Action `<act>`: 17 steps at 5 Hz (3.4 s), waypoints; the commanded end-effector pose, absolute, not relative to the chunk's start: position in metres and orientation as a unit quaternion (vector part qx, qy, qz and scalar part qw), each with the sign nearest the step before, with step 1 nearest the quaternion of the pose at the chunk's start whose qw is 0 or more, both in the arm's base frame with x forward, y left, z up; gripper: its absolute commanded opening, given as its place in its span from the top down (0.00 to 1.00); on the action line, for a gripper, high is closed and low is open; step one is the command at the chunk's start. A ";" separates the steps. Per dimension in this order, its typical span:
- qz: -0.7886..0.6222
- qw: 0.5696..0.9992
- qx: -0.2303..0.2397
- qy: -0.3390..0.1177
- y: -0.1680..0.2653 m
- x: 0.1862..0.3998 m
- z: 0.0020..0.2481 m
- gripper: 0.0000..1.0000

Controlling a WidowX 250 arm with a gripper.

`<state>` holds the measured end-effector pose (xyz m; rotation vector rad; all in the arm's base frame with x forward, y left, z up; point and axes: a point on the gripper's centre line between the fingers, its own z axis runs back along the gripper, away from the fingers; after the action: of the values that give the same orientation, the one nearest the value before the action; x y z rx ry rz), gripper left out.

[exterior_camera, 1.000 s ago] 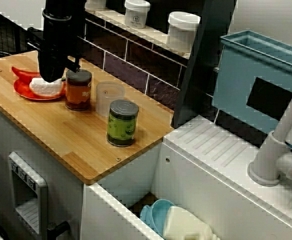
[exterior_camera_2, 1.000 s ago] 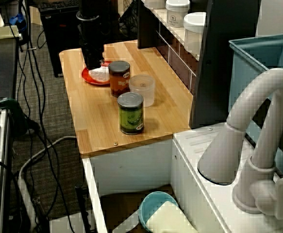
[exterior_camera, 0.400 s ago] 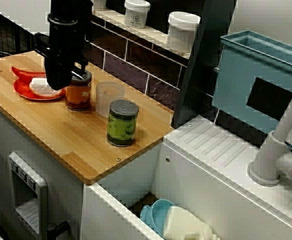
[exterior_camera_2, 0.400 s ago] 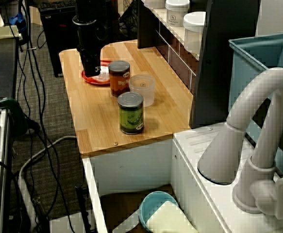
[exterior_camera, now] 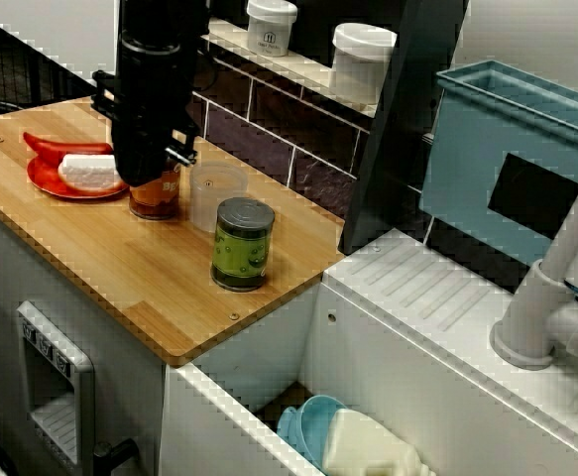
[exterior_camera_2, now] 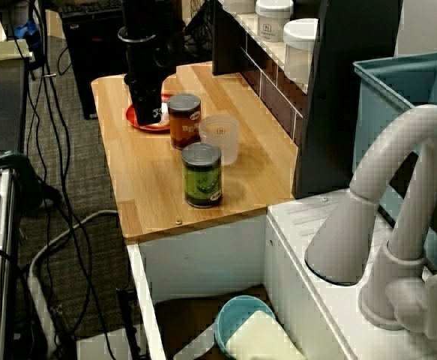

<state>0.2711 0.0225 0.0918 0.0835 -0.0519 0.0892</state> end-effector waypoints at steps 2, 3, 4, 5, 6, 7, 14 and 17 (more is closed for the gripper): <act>0.027 0.999 0.022 -0.041 -0.008 0.291 0.120 1.00; 0.022 0.999 0.016 -0.038 -0.022 0.297 0.121 1.00; 0.018 0.999 0.012 -0.036 -0.035 0.305 0.123 1.00; 0.013 0.999 0.014 -0.033 -0.047 0.311 0.119 1.00; 0.010 0.999 0.017 -0.031 -0.058 0.318 0.115 1.00; 0.011 0.999 0.016 -0.029 -0.063 0.324 0.113 1.00; 0.045 0.998 0.022 -0.041 -0.087 0.336 0.084 1.00; 0.061 0.997 0.023 -0.037 -0.065 0.319 0.080 1.00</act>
<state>0.3164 -0.0691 0.0586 0.0612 -0.0221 0.1156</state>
